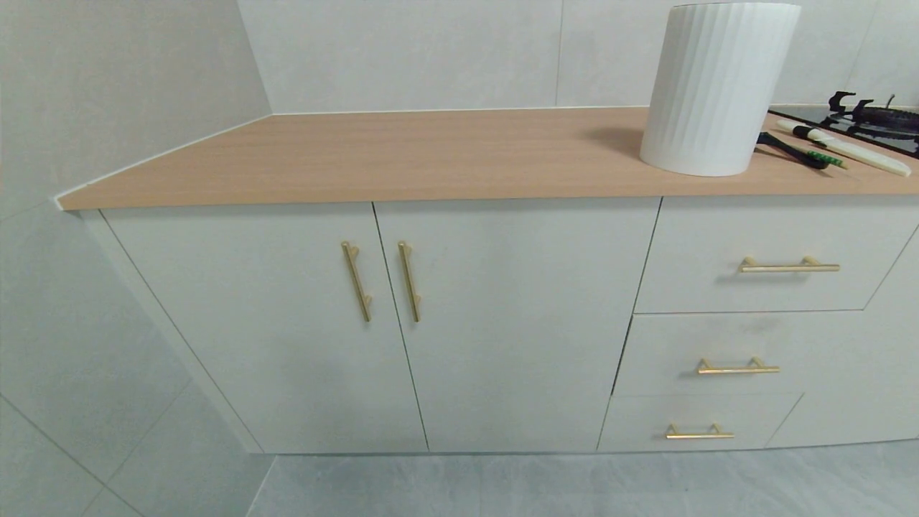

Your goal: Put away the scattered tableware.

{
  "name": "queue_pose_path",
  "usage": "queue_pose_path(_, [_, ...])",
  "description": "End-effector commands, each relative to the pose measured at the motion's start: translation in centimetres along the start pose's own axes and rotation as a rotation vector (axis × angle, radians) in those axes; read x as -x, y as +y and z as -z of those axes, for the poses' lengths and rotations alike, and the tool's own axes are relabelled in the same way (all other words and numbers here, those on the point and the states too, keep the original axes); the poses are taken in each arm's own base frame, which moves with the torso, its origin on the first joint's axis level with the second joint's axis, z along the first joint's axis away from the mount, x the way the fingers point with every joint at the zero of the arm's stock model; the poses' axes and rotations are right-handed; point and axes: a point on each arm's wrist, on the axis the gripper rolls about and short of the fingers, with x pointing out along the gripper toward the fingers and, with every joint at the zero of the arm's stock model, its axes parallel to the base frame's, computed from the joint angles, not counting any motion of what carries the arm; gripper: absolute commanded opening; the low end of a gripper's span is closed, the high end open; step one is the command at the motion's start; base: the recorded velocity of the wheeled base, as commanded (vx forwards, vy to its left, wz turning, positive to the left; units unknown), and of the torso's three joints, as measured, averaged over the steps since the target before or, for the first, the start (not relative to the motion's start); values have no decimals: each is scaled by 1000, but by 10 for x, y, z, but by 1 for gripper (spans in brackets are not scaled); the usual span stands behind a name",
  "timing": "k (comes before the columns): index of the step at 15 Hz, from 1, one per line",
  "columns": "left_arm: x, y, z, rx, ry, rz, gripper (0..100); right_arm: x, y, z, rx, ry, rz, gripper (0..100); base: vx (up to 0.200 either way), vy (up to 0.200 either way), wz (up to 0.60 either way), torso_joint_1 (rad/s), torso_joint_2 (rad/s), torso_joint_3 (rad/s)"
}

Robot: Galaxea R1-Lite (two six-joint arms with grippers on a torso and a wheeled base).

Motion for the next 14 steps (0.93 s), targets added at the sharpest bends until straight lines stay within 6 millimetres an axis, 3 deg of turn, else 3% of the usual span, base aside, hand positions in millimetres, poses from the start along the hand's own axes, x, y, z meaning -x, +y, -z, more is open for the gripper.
queue_pose_path(1, [0, 0, 0, 0, 1, -1, 100, 0, 0, 0, 0, 2, 0, 100, 0, -200, 0, 7, -2, 2])
queue_pose_path(14, [0, 0, 0, 4, 1, -1, 100, 0, 0, 0, 0, 2, 0, 100, 0, -200, 0, 2, 1, 2])
